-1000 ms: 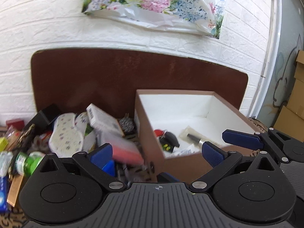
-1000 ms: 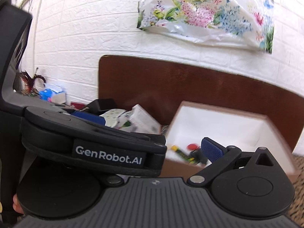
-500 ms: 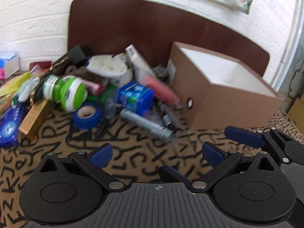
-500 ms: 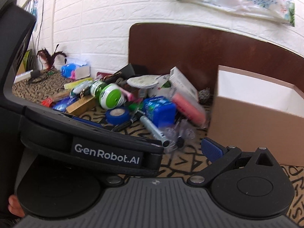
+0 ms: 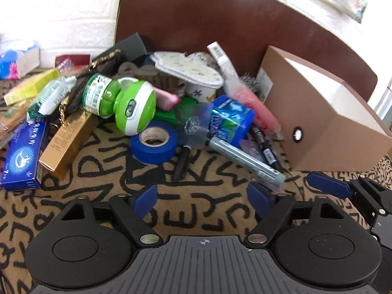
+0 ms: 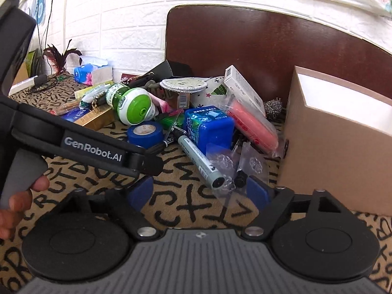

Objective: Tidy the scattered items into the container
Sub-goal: 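Withdraw both tools from the box back toward the markers, then grasp a thin black marker with the left gripper while the right gripper grasps a thick marker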

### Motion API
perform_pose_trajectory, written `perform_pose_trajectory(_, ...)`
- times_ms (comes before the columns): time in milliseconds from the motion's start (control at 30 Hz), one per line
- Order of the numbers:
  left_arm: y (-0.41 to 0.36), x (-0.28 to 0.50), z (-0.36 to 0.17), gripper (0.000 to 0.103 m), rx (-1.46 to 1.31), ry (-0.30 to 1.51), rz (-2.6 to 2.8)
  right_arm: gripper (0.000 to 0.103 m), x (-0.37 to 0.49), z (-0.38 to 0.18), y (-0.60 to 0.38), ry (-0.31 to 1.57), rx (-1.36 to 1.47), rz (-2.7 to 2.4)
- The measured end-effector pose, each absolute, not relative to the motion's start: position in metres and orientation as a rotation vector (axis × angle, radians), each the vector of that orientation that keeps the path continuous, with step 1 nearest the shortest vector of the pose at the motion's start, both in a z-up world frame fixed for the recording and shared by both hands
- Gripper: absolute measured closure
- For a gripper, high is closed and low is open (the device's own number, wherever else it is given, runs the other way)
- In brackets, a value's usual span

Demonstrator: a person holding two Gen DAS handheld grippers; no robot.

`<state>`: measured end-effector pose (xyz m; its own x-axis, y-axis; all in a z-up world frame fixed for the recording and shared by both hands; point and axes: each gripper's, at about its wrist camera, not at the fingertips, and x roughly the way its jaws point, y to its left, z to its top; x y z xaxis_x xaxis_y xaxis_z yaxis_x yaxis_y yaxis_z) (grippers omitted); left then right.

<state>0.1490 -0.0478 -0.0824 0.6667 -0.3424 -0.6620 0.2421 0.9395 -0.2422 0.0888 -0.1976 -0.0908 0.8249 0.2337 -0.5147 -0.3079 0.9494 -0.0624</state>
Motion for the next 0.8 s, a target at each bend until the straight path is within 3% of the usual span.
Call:
perform_pose_trajectory(400,-0.059,0.186,-0.098,0.040,-0.048,0.794,-0.354,0.046,0.119,-0.098,-0.194,0.552,-0.186,0.331)
perform_pose_trajectory(467,-0.060,0.189,-0.098,0.046,-0.025,0.790,-0.352,0.056,0.122,-0.099,-0.194,0.561,-0.180,0.336)
perform_pose_trajectory(500,-0.061,0.190,-0.098,0.050,-0.014,0.788,-0.350,0.059,0.124,-0.100,-0.194,0.568,-0.176,0.338)
perform_pose_trajectory(567,-0.062,0.191,-0.099,0.062,0.001,0.786,-0.344,0.076,0.126,-0.101,-0.194,0.581,-0.172,0.346)
perform_pose_trajectory(700,-0.060,0.191,-0.099,0.092,0.004,0.789,-0.337,0.079,0.122,-0.101,-0.193,0.588,-0.177,0.366)
perform_pose_trajectory(800,-0.058,0.185,-0.097,0.093,0.001,0.802,-0.348,0.083,0.114,-0.099,-0.191,0.597,-0.174,0.388)
